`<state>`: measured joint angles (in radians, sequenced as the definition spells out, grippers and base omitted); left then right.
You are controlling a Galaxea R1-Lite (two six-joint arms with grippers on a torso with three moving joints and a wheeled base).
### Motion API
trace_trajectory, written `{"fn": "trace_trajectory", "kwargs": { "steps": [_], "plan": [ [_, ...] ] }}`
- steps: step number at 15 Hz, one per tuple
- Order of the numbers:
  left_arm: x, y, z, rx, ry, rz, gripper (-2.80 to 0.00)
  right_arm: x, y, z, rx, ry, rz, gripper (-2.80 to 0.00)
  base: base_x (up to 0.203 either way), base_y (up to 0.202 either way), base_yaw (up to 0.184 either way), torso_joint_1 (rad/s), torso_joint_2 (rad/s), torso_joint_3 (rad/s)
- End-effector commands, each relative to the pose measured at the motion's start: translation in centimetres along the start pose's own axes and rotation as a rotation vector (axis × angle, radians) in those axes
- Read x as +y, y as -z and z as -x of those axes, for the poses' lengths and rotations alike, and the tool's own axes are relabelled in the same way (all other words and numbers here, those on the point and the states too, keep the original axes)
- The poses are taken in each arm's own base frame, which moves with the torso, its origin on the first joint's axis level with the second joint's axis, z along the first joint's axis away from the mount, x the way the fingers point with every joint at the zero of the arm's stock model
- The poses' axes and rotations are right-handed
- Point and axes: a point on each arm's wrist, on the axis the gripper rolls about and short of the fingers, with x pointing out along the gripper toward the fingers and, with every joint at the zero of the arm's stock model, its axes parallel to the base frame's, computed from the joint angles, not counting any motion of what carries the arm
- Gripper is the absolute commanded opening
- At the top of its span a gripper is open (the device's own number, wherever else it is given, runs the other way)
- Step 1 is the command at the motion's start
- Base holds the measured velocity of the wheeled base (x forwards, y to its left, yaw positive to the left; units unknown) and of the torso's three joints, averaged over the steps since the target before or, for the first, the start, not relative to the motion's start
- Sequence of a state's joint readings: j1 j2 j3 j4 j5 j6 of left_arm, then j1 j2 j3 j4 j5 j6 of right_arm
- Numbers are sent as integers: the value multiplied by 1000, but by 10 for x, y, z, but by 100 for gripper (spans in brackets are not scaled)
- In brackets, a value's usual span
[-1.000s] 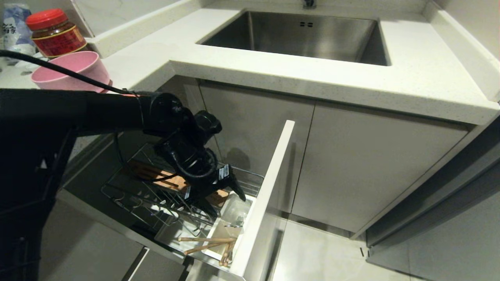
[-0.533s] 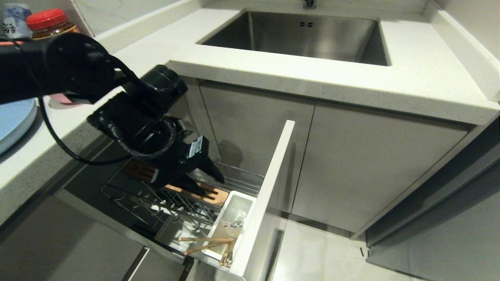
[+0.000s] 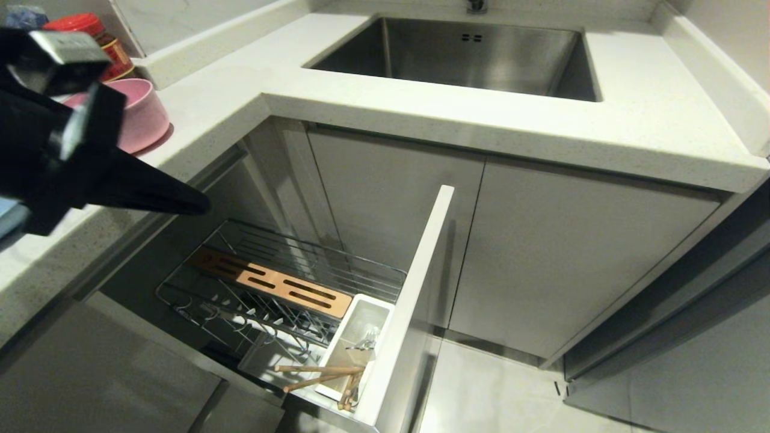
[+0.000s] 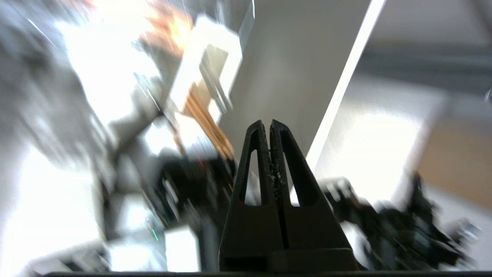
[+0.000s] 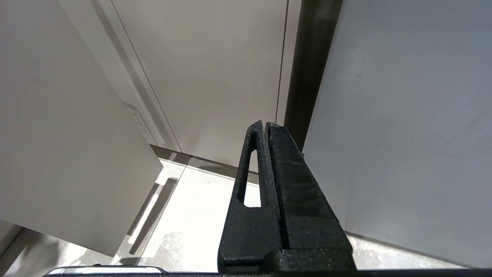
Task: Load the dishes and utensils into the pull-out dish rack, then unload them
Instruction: Pick up the bowl and place it in the cupboard
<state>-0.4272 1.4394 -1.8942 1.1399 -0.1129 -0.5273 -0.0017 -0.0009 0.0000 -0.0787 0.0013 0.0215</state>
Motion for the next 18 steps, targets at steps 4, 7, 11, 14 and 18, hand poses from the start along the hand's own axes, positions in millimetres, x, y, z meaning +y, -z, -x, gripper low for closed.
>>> {"fn": "trace_trajectory", "kwargs": {
  "steps": [4, 7, 11, 14, 18],
  "plan": [
    [17, 2, 83, -466, -198, -196, -280, 0, 7, -1, 24, 0, 0, -280, 0, 0, 0, 0, 0, 0],
    [21, -8, 89, -563, -308, -285, 0, 0, 7, -1, 25, 0, 0, -280, 0, 0, 0, 0, 0, 0],
    [22, -31, 66, -576, -319, -325, 0, 0, 7, -1, 24, 0, 0, -280, 0, 0, 0, 0, 0, 0],
    [26, -51, 35, -527, -342, -358, 0, 0, 7, -1, 24, 0, 0, -280, 0, 0, 0, 0, 0, 0],
    [34, -75, -3, -488, -364, -378, 0, 0, 7, -1, 25, 0, 0, -280, 0, 0, 0, 0, 0, 0]
  ]
}}
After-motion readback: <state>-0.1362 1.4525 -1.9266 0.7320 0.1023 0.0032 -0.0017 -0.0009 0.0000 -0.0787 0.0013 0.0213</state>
